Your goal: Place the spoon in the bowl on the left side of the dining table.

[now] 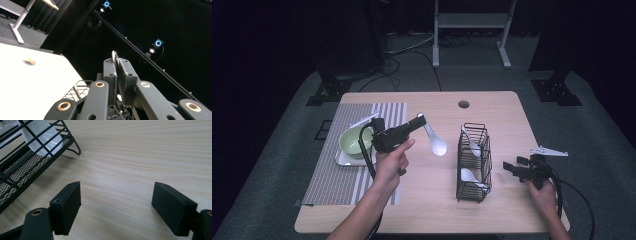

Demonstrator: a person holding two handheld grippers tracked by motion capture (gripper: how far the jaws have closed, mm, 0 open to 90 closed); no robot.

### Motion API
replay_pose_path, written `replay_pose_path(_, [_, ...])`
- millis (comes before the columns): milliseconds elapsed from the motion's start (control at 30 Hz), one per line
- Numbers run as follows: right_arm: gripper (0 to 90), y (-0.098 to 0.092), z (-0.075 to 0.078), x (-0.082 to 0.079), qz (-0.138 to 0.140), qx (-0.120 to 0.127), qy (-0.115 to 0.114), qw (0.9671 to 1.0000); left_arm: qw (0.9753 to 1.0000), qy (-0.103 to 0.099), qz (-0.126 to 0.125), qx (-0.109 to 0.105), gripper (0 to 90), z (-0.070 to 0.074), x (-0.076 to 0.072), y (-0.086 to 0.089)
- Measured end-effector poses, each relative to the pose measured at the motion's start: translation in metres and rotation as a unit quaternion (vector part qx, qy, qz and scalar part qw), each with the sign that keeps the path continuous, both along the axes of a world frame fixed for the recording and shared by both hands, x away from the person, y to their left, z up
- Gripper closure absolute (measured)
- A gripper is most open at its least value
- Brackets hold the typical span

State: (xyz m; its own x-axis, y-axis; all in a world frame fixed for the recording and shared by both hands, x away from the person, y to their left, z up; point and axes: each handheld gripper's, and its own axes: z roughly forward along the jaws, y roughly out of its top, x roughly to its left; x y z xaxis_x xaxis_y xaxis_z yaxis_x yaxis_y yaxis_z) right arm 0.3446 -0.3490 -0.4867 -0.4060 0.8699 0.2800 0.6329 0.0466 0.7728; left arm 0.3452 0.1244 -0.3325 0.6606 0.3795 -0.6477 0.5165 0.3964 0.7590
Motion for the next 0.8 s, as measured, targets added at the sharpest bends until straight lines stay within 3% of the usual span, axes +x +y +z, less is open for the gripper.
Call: replay_pose_path(800, [22.2,0.001,0.0,-0.001,-0.003,-0.004,-0.002,1.0,0.9991,0.01,0.041,-0.005,85.0,-0.017,0.002,0.031])
